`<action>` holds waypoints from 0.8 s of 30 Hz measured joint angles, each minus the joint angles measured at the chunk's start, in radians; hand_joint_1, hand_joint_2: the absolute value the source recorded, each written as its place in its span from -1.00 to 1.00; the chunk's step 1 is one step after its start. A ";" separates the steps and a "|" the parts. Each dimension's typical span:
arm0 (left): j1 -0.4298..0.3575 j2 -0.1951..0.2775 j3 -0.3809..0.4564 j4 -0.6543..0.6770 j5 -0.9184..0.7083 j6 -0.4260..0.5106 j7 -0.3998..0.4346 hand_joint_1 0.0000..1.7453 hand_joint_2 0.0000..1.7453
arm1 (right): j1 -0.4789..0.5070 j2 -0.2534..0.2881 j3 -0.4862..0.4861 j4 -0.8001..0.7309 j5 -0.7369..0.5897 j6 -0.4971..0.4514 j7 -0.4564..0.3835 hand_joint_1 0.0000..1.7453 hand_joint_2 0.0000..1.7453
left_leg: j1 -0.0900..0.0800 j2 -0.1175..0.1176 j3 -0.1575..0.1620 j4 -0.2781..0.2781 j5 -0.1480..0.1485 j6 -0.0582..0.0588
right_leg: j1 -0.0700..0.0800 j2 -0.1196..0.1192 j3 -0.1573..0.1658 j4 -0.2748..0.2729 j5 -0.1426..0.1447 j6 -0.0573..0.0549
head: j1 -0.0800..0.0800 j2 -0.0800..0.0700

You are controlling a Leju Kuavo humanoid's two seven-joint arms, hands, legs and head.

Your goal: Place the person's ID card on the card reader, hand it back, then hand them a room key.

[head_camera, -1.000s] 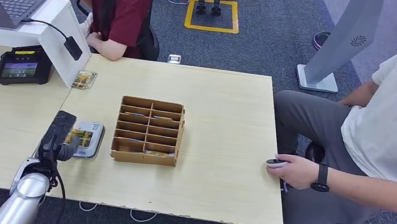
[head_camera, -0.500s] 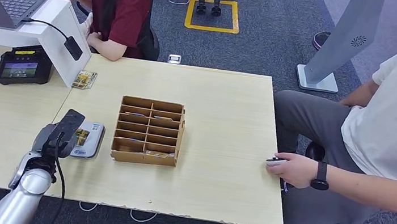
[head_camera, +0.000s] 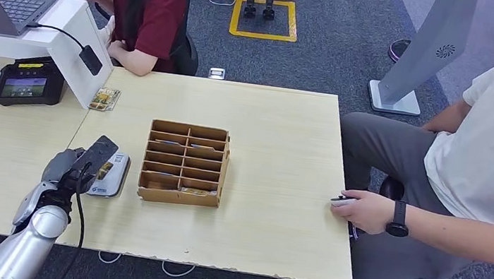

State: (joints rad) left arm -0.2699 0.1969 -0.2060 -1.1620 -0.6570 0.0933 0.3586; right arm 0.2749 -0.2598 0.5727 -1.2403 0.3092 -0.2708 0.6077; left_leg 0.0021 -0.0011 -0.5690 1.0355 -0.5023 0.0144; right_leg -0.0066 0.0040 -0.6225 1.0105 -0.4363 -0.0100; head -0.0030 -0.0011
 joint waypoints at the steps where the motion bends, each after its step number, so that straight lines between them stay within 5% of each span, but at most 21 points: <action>1: -0.001 0.000 0.000 0.000 -0.001 -0.002 0.000 1.00 1.00 | 0.000 0.000 0.000 -0.001 0.000 0.000 0.000 -1.00 1.00 | 0.000 0.000 0.000 0.000 0.000 0.000 | 0.000 0.000 0.000 0.000 0.000 0.000 | 0.000 0.000; 19: -0.008 0.003 0.000 0.001 -0.002 -0.037 -0.001 1.00 1.00 | 0.001 -0.001 0.000 -0.003 0.004 0.000 0.000 -1.00 1.00 | 0.000 0.000 0.000 0.000 0.000 0.000 | 0.000 0.000 0.000 0.000 0.000 0.000 | 0.000 0.000; 24: -0.011 0.007 0.005 0.008 0.117 -0.090 -0.027 1.00 1.00 | 0.001 -0.005 0.000 -0.001 0.006 0.000 -0.012 -1.00 1.00 | 0.000 0.000 0.000 0.000 0.000 0.000 | 0.000 0.000 0.000 0.000 0.000 0.000 | 0.000 0.000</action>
State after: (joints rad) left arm -0.2810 0.2041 -0.2006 -1.1535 -0.5397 0.0032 0.3316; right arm 0.2763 -0.2646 0.5727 -1.2414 0.3150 -0.2706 0.5956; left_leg 0.0022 -0.0011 -0.5692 1.0356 -0.5023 0.0144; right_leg -0.0066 0.0039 -0.6223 1.0105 -0.4363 -0.0100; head -0.0030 -0.0011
